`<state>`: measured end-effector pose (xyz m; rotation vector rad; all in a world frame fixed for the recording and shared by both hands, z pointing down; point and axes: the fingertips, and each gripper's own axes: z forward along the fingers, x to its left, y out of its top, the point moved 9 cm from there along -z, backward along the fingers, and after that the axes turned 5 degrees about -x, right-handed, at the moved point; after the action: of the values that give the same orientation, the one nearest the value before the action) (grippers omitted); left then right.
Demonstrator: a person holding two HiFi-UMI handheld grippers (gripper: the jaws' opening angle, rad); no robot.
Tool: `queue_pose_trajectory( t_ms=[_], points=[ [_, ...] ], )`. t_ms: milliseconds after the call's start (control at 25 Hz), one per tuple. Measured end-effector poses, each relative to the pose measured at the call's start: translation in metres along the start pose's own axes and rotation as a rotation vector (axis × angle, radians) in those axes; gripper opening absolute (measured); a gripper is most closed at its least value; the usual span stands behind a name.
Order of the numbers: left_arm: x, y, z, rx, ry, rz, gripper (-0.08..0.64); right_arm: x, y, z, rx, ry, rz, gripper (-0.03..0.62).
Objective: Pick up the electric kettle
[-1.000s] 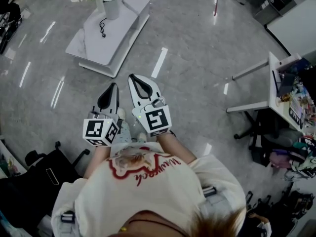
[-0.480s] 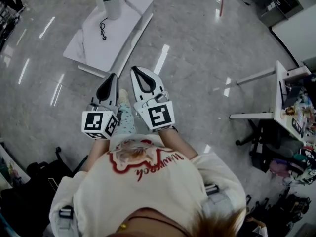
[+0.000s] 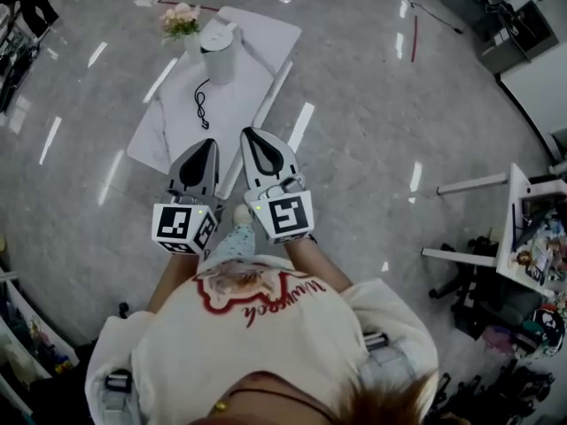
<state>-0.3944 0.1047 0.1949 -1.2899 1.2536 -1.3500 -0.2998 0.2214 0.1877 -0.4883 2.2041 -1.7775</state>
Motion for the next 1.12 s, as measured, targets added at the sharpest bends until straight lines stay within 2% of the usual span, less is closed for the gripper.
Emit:
queue_pose_trajectory(
  t_ms=[160,320,640,880,1120],
  points=[
    [0.043,0.011,0.046,0.002,-0.018,-0.004,-0.002,-0.016,-0.005,0.059,0.007,-0.013,0.002,0.015],
    [0.071,0.018,0.079,0.009,-0.043,-0.002,-0.002,-0.028,-0.002,0.094,0.010,-0.034,-0.028,0.015],
    [0.078,0.018,0.115,0.009,-0.060,-0.035,-0.002,-0.048,0.000,0.118,0.023,-0.021,-0.045,0.015],
    [0.090,0.021,0.125,0.005,-0.062,-0.066,-0.002,-0.041,0.001,0.140,-0.001,0.027,-0.034,0.015],
    [0.112,0.014,0.138,-0.002,-0.043,-0.061,-0.002,-0.041,-0.011,0.157,0.013,0.026,-0.035,0.015]
  ],
)
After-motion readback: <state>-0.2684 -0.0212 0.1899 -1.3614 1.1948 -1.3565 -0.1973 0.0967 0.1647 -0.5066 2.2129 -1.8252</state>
